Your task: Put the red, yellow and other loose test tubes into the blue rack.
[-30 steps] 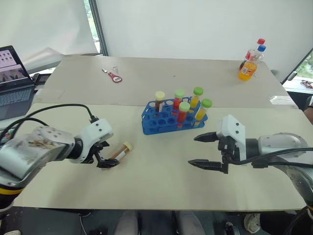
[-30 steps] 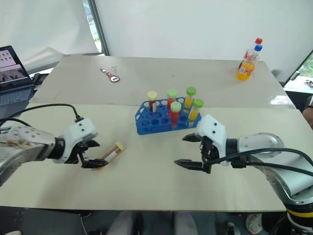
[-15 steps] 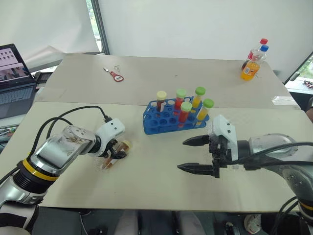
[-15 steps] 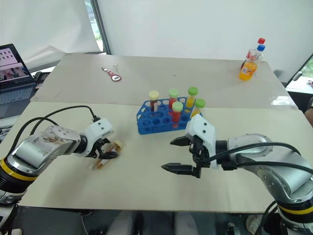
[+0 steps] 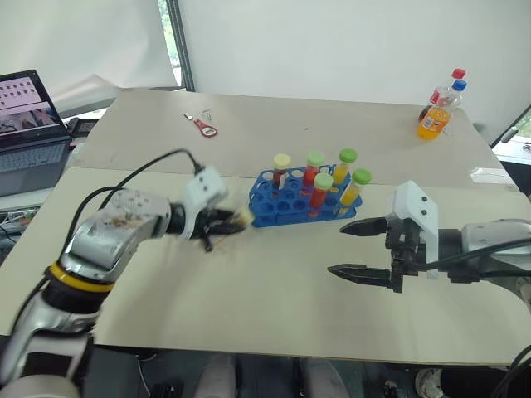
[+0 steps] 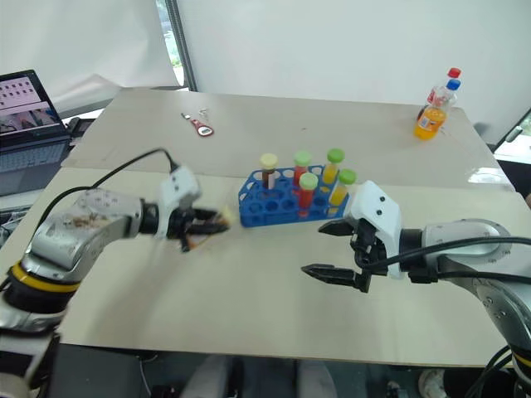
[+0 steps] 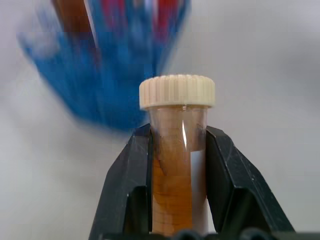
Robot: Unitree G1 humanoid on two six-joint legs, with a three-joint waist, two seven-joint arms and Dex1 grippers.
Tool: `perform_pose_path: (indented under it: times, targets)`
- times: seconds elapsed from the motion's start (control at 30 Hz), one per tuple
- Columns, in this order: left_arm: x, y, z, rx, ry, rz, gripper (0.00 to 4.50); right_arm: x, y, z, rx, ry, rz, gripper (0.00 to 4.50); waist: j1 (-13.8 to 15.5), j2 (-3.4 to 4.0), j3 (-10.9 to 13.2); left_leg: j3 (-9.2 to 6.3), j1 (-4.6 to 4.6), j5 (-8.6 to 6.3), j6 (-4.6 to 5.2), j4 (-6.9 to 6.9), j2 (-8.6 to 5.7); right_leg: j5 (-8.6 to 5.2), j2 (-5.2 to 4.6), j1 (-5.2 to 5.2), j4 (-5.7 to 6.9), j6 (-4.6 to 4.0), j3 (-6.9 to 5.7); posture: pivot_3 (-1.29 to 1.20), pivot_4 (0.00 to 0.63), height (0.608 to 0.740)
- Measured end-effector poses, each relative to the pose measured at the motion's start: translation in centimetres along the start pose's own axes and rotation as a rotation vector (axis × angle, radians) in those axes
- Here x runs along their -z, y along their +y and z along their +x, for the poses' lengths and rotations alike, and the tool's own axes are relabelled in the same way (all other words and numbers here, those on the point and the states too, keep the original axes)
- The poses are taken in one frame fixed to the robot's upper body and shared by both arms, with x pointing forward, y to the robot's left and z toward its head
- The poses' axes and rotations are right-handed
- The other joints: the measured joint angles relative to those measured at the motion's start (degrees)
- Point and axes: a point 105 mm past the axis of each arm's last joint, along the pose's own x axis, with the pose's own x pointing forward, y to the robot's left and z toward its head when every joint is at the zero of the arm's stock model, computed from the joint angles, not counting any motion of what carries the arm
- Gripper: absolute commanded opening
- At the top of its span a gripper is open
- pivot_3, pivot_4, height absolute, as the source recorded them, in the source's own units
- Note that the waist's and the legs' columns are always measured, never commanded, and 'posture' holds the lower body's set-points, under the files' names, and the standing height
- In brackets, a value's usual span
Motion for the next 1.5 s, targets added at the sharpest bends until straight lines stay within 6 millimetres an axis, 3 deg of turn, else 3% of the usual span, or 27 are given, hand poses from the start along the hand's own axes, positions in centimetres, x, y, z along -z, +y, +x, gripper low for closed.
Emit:
perform_pose_path:
  times: [0.13,0.43,0.63,1.07,1.5]
  targets:
    - [-2.2,0.9,2.1,-0.029,-0.215,-0.022,0.89,0.4,-0.1,-0.5,0.067,-0.001,-0.011,4.46,-0.57,0.01,-0.01,-0.03,0.03,-0.02,0.04,0.01,-0.04,0.03,-0.04,0.04,0.00,0.04,0.08,0.00,0.150,0.733]
    - [-0.2,1.8,7.2,-0.061,-0.323,-0.044,0.89,1.2,0.1,-0.9,0.206,0.030,-0.011,4.46,-0.46,0.00,-0.01,-0.08,-0.03,-0.02,0.04,0.02,-0.07,0.05,-0.02,0.02,-0.04,0.06,0.09,0.00,0.150,0.733]
    - [-0.2,1.6,9.1,-0.056,-0.355,-0.027,0.89,1.5,0.5,-1.5,0.251,0.041,0.019,4.46,-0.46,0.00,-0.01,-0.23,-0.08,-0.02,0.04,0.02,-0.11,0.06,-0.03,0.03,-0.07,0.09,0.08,0.00,0.150,0.733]
    - [0.6,1.3,10.8,-0.085,-0.387,-0.032,0.89,1.8,0.7,-1.9,0.284,0.052,0.064,4.46,-0.40,0.00,-0.01,-0.54,-0.06,-0.02,0.04,0.03,-0.13,0.06,-0.02,0.08,-0.06,0.10,0.08,0.00,0.150,0.733]
    - [1.3,1.4,11.1,-0.167,-0.434,-0.012,0.89,1.9,0.2,-2.2,0.369,0.039,0.109,4.46,-0.44,-0.01,-0.02,-0.63,-0.02,-0.02,0.04,0.03,-0.15,0.06,-0.03,0.14,-0.05,0.11,0.09,0.00,0.150,0.733]
